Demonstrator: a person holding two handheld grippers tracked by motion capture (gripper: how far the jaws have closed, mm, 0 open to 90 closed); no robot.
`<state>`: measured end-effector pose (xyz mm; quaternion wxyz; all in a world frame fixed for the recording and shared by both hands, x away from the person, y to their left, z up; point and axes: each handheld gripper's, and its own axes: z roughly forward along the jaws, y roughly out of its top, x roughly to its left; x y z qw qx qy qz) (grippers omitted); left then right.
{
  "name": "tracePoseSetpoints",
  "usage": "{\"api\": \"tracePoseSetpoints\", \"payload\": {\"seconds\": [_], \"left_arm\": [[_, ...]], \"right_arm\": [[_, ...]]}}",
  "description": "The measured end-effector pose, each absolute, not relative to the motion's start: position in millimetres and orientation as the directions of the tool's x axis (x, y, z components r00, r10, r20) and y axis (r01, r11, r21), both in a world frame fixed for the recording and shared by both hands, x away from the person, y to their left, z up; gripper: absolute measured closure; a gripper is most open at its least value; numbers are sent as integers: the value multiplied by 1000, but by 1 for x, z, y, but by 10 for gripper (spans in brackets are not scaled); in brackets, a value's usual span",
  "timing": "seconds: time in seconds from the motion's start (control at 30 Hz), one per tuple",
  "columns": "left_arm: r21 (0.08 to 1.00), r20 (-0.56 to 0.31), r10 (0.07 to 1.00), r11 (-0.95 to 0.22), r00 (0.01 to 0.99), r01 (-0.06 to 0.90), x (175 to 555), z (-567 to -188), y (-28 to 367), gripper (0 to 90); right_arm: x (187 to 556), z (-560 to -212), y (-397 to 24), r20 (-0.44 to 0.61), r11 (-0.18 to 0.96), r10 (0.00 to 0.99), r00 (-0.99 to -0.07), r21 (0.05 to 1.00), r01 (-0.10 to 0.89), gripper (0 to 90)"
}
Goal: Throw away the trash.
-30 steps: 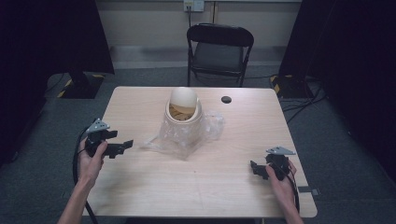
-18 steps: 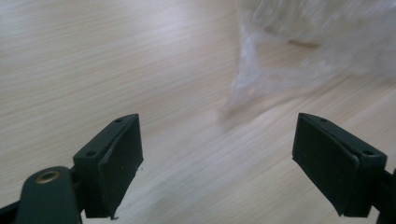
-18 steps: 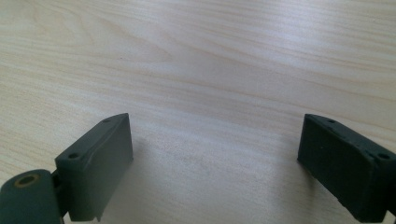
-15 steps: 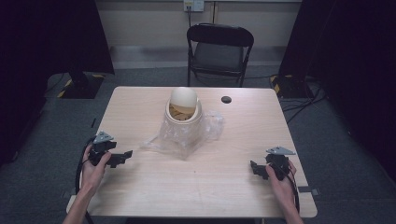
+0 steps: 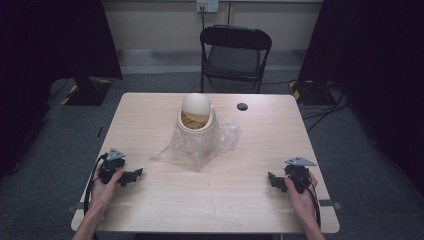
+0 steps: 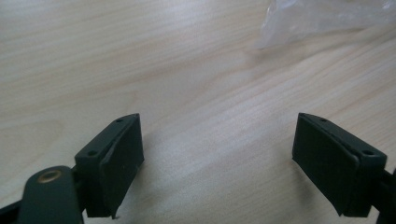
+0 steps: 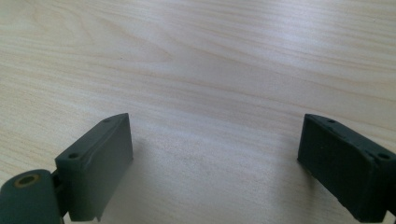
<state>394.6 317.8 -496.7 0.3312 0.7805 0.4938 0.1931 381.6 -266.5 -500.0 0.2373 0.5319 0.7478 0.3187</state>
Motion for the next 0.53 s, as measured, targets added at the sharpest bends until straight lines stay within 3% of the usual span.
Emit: {"api": "tracePoseSetpoints", "payload": {"seconds": [0.53], "left_arm": [[736,2,909,-283,416,614,393,-502,316,126]], "right_arm": [[382,-500,-267,-16,231,947,-321,729,644,94]]}}
